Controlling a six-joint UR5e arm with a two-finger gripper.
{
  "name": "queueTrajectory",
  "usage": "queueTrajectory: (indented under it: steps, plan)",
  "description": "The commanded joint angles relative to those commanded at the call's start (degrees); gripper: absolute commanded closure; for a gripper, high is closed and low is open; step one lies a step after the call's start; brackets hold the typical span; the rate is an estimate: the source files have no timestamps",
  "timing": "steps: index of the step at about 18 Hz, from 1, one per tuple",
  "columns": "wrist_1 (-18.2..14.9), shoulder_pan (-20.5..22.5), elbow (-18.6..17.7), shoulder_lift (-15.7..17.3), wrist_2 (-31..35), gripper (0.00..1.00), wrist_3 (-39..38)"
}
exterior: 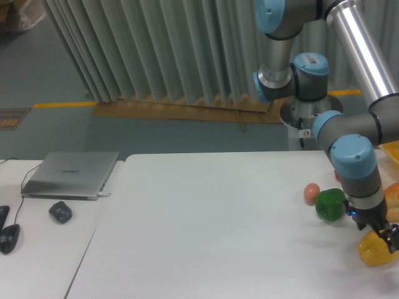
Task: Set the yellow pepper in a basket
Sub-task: 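Close the gripper around the yellow pepper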
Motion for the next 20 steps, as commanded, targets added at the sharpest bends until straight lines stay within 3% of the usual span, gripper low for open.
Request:
queueTrajectory:
  steps: [6,7,8,9,15,16,17,20]
  plan:
    - [0.2,-0.4,0.0,-0.6,0.5,0.0,-0.3]
    - [0.2,-0.4,0.0,-0.6,0.5,0.05,-0.3]
    - [0.1,-0.4,0.0,-0.4,0.5,0.23,-0.3]
    - [0.1,-0.4,0.0,-0.4,0.4,0.29,-0.2]
    - [-0.1,-0.4,0.3,-0.1,-0.3,0.34,0.0]
    - [-0.1,-0.4,0.4,-0.1,-0.7,0.46,-0.2]
    - [-0.2,-0.3,0.4,0.0,-0.9,0.49,-0.2]
    - [-0.3,-0.1,0.4,0.9,-2.6,0.48,-0.2]
